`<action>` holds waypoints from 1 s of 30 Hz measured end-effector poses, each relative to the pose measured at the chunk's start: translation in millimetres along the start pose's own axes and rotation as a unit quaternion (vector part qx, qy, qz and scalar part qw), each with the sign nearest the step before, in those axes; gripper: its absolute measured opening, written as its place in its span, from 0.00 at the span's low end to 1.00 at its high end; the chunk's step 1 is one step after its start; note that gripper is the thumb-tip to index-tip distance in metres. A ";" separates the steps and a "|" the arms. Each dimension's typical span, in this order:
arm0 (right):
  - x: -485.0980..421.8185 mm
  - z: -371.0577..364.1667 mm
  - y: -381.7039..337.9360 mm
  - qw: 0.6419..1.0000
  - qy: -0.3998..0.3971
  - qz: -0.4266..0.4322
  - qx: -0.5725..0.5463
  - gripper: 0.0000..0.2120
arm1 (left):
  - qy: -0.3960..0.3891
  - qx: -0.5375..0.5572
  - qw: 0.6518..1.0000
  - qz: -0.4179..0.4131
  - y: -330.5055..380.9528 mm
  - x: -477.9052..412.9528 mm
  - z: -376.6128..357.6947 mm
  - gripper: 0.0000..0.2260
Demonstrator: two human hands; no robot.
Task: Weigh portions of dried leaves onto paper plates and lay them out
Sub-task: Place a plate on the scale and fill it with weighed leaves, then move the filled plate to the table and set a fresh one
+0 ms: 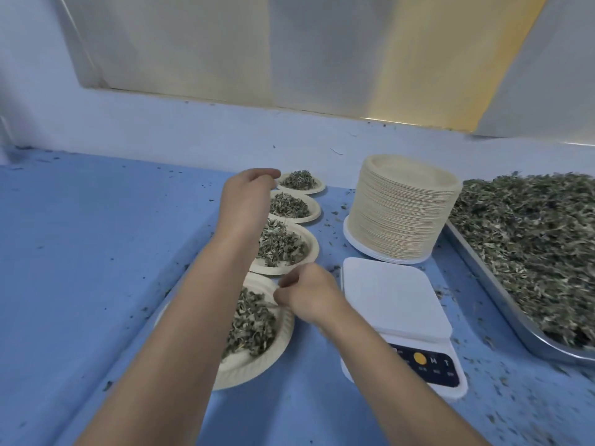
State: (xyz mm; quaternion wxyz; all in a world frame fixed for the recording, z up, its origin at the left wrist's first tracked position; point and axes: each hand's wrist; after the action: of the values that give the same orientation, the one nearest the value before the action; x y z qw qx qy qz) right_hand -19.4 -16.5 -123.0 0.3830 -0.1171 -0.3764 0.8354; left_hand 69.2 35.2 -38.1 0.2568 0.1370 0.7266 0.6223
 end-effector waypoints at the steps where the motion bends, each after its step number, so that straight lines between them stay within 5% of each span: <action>1: -0.2 -1.0 1.5 1.000 0.000 -0.004 0.001 0.07 | 0.000 0.006 1.000 0.006 -0.9 0.3 -0.5 0.10; 22: -2.2 7.6 1.4 0.999 0.044 -0.001 0.018 0.07 | 0.000 0.054 0.998 0.030 -12.8 4.6 -15.6 0.12; 30: -10.7 78.6 4.6 0.958 0.202 0.052 -0.197 0.08 | -0.031 0.081 0.996 0.032 -17.2 11.0 -53.1 0.13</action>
State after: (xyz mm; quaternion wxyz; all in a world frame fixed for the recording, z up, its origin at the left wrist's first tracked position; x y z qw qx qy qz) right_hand -52.7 -68.7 -73.2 0.3767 -0.3756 -0.4415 0.7225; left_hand 33.3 -6.7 -52.1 0.2473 0.1997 0.7617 0.5646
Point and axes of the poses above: each hand's wrist, its own x-axis away from the middle knuckle, its own z-axis out of the back of the hand, y = z × x, and after that the axes turned 3 degrees about x, right-handed
